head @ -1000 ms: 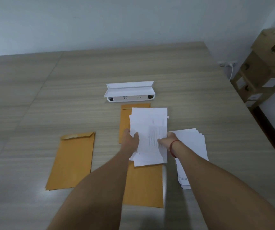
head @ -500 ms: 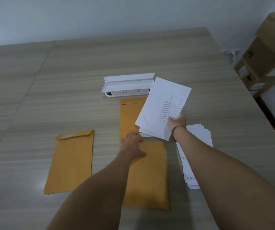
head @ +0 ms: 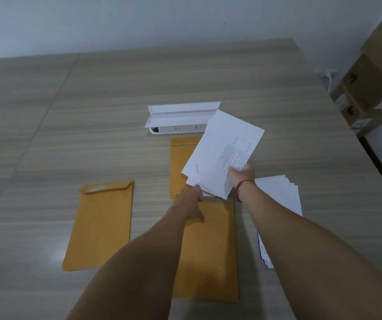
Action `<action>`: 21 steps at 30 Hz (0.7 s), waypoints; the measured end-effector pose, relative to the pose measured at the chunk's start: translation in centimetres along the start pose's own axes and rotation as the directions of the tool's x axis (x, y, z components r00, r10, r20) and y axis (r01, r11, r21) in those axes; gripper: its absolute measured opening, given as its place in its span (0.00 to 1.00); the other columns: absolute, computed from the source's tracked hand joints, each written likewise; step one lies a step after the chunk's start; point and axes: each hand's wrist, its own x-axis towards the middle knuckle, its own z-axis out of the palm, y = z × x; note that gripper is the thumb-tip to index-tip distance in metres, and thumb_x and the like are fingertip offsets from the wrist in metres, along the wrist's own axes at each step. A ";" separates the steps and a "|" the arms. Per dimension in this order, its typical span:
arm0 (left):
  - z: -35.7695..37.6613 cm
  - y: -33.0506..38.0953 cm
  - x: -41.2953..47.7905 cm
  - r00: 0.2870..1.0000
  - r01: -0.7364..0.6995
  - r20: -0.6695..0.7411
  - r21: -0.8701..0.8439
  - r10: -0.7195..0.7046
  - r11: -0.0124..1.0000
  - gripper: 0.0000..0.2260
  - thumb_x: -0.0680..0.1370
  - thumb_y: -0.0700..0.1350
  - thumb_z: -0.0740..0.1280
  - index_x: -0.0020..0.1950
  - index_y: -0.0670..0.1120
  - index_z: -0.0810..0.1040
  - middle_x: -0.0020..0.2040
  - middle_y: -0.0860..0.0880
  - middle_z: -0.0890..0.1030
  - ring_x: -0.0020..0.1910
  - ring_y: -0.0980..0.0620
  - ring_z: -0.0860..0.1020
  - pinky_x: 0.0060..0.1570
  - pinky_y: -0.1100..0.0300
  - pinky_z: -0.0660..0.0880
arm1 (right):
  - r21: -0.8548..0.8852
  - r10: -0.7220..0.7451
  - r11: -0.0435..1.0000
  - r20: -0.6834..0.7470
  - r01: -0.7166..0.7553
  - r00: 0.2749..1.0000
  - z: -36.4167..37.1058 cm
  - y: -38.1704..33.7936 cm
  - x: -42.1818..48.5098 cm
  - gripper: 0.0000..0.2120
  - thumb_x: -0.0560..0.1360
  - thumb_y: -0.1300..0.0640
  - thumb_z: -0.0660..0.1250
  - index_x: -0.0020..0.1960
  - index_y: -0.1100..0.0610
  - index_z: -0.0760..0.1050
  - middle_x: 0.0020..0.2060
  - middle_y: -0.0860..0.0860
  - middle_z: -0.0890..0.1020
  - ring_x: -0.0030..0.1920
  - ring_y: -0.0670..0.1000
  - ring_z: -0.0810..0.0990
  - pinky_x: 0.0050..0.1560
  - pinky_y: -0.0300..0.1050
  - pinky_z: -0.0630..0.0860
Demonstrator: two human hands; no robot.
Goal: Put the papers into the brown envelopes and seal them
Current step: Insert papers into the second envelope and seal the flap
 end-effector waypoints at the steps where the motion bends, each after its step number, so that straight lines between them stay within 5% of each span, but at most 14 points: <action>1: 0.0 -0.1 -0.1 1.000 -0.002 -0.001 -0.048 0.002 0.999 0.27 0.60 0.46 0.82 0.50 0.50 0.68 0.55 0.49 0.74 0.53 0.49 0.72 0.47 0.57 0.72 | 0.010 0.005 1.000 0.004 -0.005 1.000 0.1 0.1 -0.1 0.16 0.79 0.65 0.61 0.66 0.61 0.71 0.63 0.56 0.77 0.63 0.56 0.77 0.54 0.42 0.72; 11: -0.3 -0.4 -0.5 0.993 0.030 -0.100 -0.328 -0.067 0.944 0.08 0.67 0.39 0.73 0.35 0.47 0.74 0.40 0.52 0.72 0.40 0.53 0.71 0.37 0.63 0.70 | -0.027 -0.028 0.999 0.040 0.029 0.999 0.3 0.9 -1.0 0.16 0.79 0.64 0.60 0.66 0.62 0.71 0.62 0.55 0.78 0.60 0.55 0.77 0.53 0.42 0.72; 17: -0.9 -0.3 -0.8 0.991 0.037 -0.107 -0.351 -0.080 0.936 0.01 0.72 0.39 0.72 0.42 0.42 0.83 0.36 0.55 0.75 0.41 0.54 0.75 0.42 0.61 0.72 | -0.114 -0.068 0.991 0.020 0.070 0.997 -0.8 1.8 -0.5 0.16 0.78 0.63 0.60 0.65 0.62 0.71 0.62 0.56 0.78 0.61 0.57 0.77 0.62 0.49 0.73; 21: -1.2 0.5 -0.9 0.992 0.036 -0.113 -0.178 -0.057 0.983 0.05 0.74 0.43 0.72 0.48 0.45 0.85 0.45 0.52 0.81 0.45 0.54 0.77 0.45 0.61 0.73 | -0.123 -0.087 0.989 -0.027 0.083 0.996 -0.7 1.8 -0.5 0.14 0.79 0.63 0.60 0.64 0.61 0.71 0.62 0.56 0.77 0.61 0.57 0.77 0.55 0.44 0.71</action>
